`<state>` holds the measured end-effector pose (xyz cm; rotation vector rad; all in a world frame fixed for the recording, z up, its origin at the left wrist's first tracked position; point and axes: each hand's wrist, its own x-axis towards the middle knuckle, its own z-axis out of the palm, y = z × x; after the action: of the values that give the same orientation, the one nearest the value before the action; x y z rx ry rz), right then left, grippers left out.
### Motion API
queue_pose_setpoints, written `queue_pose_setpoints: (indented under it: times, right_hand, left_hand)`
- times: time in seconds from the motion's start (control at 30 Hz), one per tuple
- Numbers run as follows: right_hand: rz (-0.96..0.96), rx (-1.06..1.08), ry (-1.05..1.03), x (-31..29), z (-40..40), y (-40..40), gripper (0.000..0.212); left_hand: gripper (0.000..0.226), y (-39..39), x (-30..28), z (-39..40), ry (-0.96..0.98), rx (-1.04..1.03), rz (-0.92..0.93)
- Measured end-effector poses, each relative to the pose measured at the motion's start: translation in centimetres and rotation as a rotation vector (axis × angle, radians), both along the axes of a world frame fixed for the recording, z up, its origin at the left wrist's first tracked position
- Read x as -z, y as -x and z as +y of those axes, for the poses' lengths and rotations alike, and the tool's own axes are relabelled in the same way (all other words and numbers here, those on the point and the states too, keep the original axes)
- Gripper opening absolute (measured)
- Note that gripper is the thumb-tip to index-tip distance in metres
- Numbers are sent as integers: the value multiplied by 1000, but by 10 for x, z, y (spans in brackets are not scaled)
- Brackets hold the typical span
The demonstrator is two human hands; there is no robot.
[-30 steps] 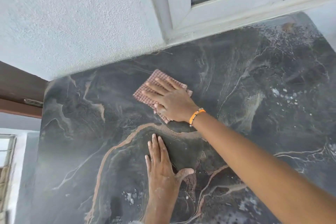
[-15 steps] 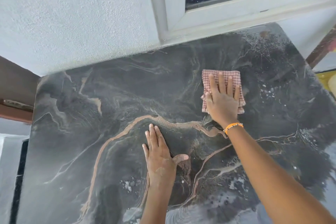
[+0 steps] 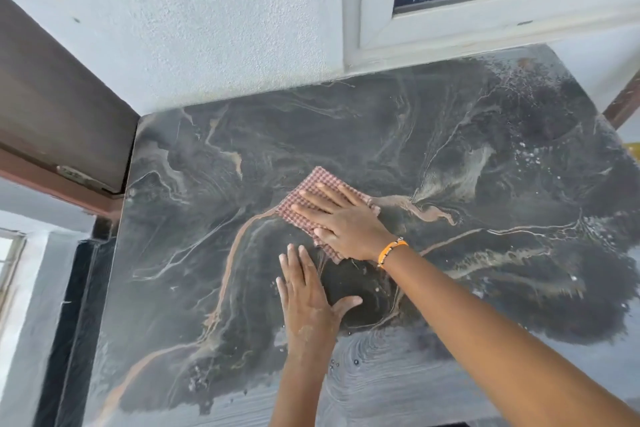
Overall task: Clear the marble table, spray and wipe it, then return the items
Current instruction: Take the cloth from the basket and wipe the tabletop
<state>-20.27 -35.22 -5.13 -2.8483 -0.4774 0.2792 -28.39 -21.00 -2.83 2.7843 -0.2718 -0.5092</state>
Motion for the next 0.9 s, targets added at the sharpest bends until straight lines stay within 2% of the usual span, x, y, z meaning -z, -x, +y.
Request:
queue_pose_setpoints:
  times: [0.07, 0.13, 0.27, 0.33, 0.43, 0.5, 0.57, 0.73, 0.9]
  right_hand:
    - [2, 100, 11, -1, -35, 13, 57]
    - [6, 259, 29, -4, -73, 24, 56]
    - [73, 652, 24, -13, -145, 55, 54]
    - [94, 823, -1, -12, -167, 73, 55]
    - [47, 1081, -29, -8, -167, 100, 55]
    - [0, 1176, -31, -5, -144, 108, 55]
    - [-9, 1150, -8, -2, -118, 107, 57]
    - [-16, 875, -5, -2, -70, 68, 59]
    - [3, 463, -21, -3, -64, 46, 60]
  left_hand:
    - [107, 3, -7, -13, 115, 86, 44]
    - [108, 4, -12, -32, 145, 178, 28]
    - [109, 8, -15, -65, 61, 281, 111]
    - [112, 9, -9, -70, -44, 298, 142]
    - [114, 10, -3, -73, -114, 299, 146]
    - [115, 10, -2, -75, -120, 283, 153]
    - [115, 11, -5, -79, -140, 290, 157]
    - [114, 8, -5, -78, -112, 251, 161]
    - [119, 8, -5, -75, 2, 206, 168]
